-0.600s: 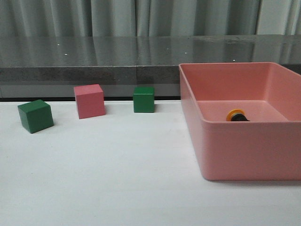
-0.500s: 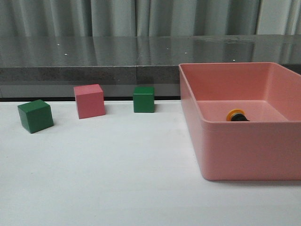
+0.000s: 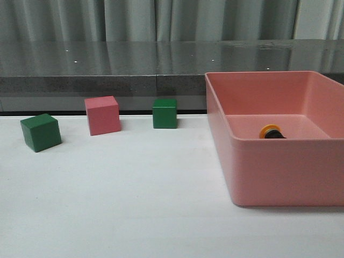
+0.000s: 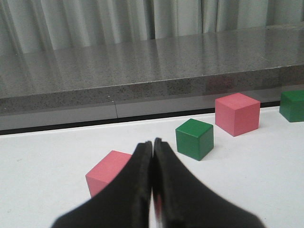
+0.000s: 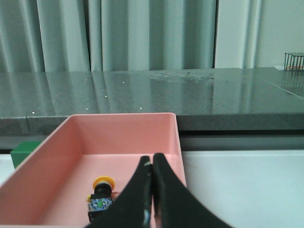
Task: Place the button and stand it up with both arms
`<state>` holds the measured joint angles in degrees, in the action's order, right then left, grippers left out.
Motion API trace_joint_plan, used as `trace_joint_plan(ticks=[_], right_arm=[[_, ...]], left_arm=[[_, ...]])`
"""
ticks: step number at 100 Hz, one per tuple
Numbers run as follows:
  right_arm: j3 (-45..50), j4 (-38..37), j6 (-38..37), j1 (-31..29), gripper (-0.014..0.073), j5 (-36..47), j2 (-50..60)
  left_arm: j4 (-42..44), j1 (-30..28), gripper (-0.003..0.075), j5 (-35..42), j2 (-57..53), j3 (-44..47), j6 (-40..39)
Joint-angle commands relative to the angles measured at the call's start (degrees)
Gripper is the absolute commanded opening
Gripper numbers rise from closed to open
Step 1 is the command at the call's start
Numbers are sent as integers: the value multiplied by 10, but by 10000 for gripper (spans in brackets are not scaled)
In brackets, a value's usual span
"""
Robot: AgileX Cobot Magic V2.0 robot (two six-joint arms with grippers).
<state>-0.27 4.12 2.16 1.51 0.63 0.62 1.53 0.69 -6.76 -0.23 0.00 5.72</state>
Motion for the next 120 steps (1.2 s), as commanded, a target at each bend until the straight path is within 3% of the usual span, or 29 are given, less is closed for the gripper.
trace_joint_plan(ticks=[1,11,25,45,72,84,106,113,120], right_arm=[[-71,4,-14,-1,-122,-9,-8],[-157,6,-13,1,-122,-124,-59],[-280,6,14,1,-122,-204,-166],[-410,34,14,1,-122,-225,-332],[-515,50,37,24,-105,-239,-529],[-545,50,49,61,43,-237,-604],[-573,50,49,99,545,-227,-731],[-574,49,54,100,608,-220,-766],[-574,49,57,100,603,-219,-800]], left_arm=[[-6,-2,-20,47,-19,26,-5],[-6,-2,-20,47,-19,26,-5],[-6,-2,-20,47,-19,26,-5],[-6,-2,-20,47,-19,26,-5],[-6,-2,-20,47,-19,26,-5],[-6,-2,-20,47,-19,26,-5],[-6,-2,-20,47,-19,26,-5],[-6,-2,-20,47,-19,26,-5],[-6,-2,-20,47,-19,26,-5]])
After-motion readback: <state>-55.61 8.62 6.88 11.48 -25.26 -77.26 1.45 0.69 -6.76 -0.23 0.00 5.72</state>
